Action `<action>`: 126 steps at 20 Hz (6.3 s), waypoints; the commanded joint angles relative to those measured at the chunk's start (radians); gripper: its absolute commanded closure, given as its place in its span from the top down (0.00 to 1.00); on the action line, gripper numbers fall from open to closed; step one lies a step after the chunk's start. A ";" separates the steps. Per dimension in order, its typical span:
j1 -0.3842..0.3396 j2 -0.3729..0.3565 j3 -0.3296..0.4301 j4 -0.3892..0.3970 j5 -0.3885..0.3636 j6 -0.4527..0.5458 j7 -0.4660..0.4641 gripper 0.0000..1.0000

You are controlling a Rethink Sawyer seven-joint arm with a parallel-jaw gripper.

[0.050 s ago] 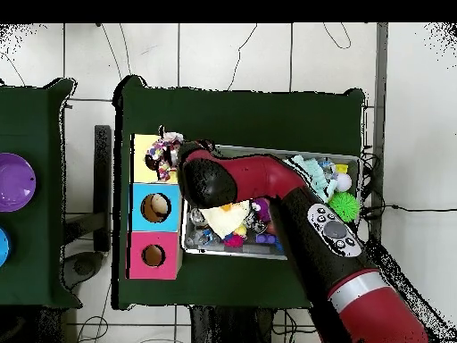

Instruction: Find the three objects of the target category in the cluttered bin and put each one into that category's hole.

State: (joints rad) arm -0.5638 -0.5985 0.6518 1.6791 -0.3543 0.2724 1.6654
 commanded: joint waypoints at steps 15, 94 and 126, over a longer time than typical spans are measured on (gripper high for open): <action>0.003 0.048 0.070 0.003 0.017 0.322 -0.061 0.00; 0.151 0.077 -0.142 -0.158 -0.098 0.344 -0.007 0.00; 0.105 0.122 -0.077 -0.047 -0.081 0.312 -0.026 0.00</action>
State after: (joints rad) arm -0.4202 -0.5533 0.5987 1.5338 -0.4055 0.5497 1.6654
